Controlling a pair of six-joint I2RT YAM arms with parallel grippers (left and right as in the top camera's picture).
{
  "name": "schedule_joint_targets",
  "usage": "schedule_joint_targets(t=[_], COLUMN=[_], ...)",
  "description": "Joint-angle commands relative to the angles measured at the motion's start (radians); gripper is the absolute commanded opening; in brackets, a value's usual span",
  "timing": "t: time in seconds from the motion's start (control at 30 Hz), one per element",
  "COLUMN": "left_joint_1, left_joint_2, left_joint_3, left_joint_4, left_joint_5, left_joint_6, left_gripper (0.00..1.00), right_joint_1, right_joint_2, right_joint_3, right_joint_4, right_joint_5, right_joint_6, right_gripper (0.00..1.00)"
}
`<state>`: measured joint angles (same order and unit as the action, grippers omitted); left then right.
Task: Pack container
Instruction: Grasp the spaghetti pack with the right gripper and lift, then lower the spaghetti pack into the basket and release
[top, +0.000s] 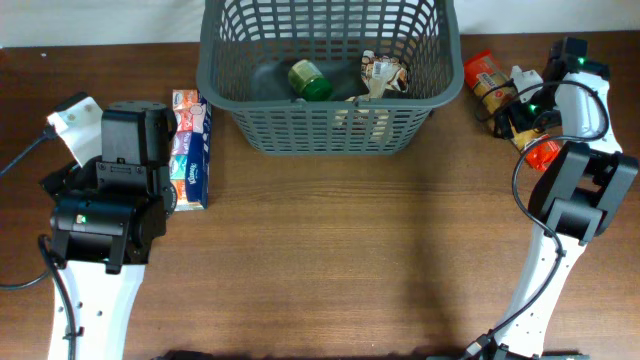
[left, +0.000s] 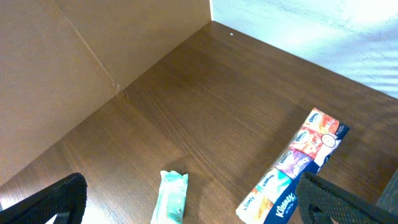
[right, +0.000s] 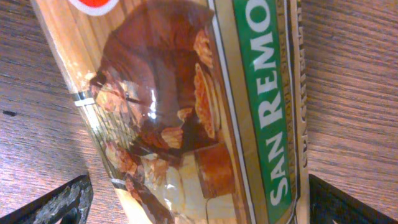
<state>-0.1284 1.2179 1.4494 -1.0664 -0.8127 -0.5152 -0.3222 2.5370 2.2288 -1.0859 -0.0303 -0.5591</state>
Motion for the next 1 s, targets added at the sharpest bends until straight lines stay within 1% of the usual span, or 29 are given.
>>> schedule_joint_targets(t=[0.0,0.07,0.1,0.13,0.17,0.3,0.37,0.43,0.57,0.6,0.67,0.7,0.87,0.97], left_joint_1=[0.005,0.005,0.005,0.005,0.005,0.005,0.005,0.005,0.005,0.005,0.005,0.005,0.005,0.005], left_joint_2=[0.000,0.000,0.000,0.000,0.000,0.000,0.000,0.000,0.000,0.000,0.000,0.000,0.000,0.000], left_joint_3=[0.010,0.010,0.010,0.010,0.010,0.010,0.010,0.010,0.010,0.010,0.010,0.010,0.010,0.010], left_joint_4=[-0.002,-0.002,-0.002,-0.002,-0.002,-0.002,-0.002,-0.002,-0.002,-0.002,-0.002,-0.002,-0.002,-0.002], left_joint_5=[-0.014,-0.014,-0.014,-0.014,-0.014,-0.014,-0.014,-0.014,-0.014,-0.014,-0.014,-0.014,-0.014,-0.014], left_joint_6=[0.016,0.016,0.016,0.016,0.016,0.016,0.016,0.016,0.016,0.016,0.016,0.016,0.016,0.016], left_gripper=[1.00,1.00,1.00,1.00,1.00,1.00,1.00,1.00,1.00,1.00,1.00,1.00,1.00,1.00], right_joint_1=[0.002,0.002,0.002,0.002,0.002,0.002,0.000,-0.006,-0.022,-0.027,-0.033,-0.033,-0.003,0.043], right_joint_2=[0.064,0.063,0.063,0.063,0.063,0.061,0.059,0.055,0.040,0.030,0.009,-0.012,-0.250,-0.332], right_joint_3=[-0.013,-0.013,-0.013,-0.013,0.000,0.063,0.145,0.264,0.592,0.702,0.866,0.918,0.901,0.902], right_joint_4=[-0.009,-0.003,0.011,0.022,0.031,0.012,-0.016,-0.052,-0.137,-0.163,-0.196,-0.192,-0.099,-0.055], right_joint_5=[0.005,0.005,0.005,0.005,-0.013,-0.094,-0.148,-0.185,-0.282,-0.319,-0.367,-0.396,-0.468,-0.468], right_joint_6=[-0.001,0.017,0.066,0.097,0.162,0.247,0.300,0.369,0.468,0.481,0.490,0.494,0.520,0.520], right_gripper=[0.85,0.45,0.14,0.04,0.04,0.03,0.04,0.04,0.04,0.04,0.04,0.04,0.04,0.04])
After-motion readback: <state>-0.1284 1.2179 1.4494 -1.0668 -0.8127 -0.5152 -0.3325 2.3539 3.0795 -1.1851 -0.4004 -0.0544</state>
